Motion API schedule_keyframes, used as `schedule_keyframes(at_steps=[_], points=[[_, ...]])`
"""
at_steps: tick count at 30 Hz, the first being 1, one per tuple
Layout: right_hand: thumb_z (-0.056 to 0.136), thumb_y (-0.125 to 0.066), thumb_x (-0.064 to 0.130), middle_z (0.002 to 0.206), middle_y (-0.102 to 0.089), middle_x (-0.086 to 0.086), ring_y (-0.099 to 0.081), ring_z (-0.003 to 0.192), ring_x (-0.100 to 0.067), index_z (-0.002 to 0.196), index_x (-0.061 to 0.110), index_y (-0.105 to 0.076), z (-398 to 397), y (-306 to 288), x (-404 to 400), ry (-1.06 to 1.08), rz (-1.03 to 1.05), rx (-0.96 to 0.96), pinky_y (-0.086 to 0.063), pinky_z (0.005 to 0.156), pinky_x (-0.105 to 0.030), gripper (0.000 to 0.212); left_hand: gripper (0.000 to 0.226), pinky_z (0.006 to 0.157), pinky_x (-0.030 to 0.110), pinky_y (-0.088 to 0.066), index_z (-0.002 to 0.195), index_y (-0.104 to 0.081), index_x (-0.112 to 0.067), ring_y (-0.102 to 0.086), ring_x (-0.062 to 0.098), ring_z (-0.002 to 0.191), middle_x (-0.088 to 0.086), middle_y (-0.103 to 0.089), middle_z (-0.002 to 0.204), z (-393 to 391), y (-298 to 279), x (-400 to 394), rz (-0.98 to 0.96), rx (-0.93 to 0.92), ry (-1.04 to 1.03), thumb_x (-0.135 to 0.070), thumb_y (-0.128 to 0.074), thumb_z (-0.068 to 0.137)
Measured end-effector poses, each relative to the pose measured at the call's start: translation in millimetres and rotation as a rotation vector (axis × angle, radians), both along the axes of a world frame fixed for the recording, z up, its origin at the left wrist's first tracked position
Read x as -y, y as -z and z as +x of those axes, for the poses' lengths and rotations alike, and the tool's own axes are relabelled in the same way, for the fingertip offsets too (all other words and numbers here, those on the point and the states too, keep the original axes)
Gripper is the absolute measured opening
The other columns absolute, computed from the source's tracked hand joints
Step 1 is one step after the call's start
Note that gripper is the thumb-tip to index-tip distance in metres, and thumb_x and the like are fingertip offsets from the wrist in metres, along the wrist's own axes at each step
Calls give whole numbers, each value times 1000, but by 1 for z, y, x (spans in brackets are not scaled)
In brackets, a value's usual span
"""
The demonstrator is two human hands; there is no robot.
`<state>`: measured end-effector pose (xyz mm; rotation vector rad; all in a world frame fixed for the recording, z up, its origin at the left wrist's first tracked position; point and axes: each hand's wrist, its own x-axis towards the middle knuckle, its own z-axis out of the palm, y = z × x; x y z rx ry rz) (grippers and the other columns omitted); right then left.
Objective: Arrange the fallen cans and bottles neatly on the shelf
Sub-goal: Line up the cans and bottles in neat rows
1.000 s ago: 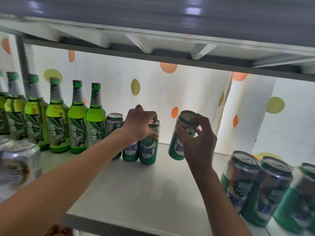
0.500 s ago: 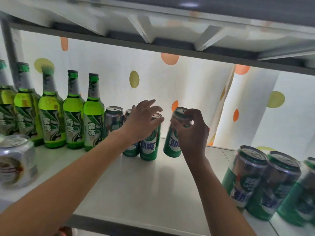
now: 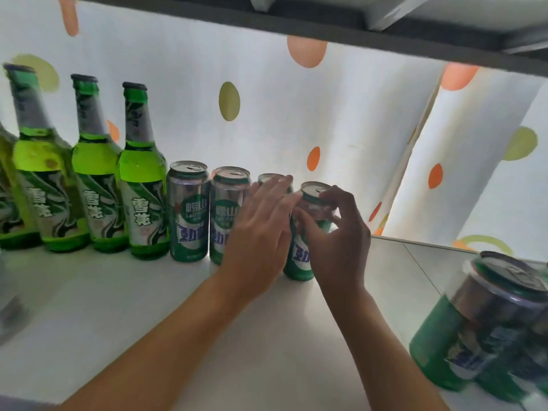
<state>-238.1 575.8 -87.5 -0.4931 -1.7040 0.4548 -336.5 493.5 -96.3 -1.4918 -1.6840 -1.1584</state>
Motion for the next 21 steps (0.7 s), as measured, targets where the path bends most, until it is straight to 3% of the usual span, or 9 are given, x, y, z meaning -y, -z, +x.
schedule_keyframes(at_steps=[7,10,13,17,21], points=[[87,-70,25,109,-66,12,-62,101,-2,107,22,-61,3,-4,-2,-11,17,53,-56,85,-29,22,42,118,48,-21,134,-52,-9,-25,24,145,8,-40,150,-5,0,-2,-47,-41,-11,-4,-41,94],[92,-58,34,134,-56,10,-46,123,8,116,23,-64,7,0,1,62,71,114,-43,99,-13,27,41,117,50,-24,135,-51,-10,-26,25,144,8,-40,150,-5,0,-2,-40,-26,-15,-11,-33,97],[95,-47,36,151,-43,3,-36,140,-6,126,26,-62,13,4,1,134,104,171,-36,110,-26,36,46,116,51,-24,135,-51,-10,-29,27,143,9,-40,150,-3,-5,0,-5,-43,1,-16,-27,96],[98,-49,21,155,-38,-1,-31,144,-12,135,24,-59,19,6,3,218,157,198,-31,117,-35,38,48,117,52,-22,136,-47,-10,-28,30,143,12,-37,152,2,-7,4,3,-55,39,-9,-34,90],[97,-50,4,153,-41,-9,-34,144,-18,136,14,-58,21,10,14,237,250,192,-32,117,-38,41,55,117,52,-20,140,-45,-9,-22,28,146,12,-32,154,14,-6,8,-49,-94,76,-10,-28,87]])
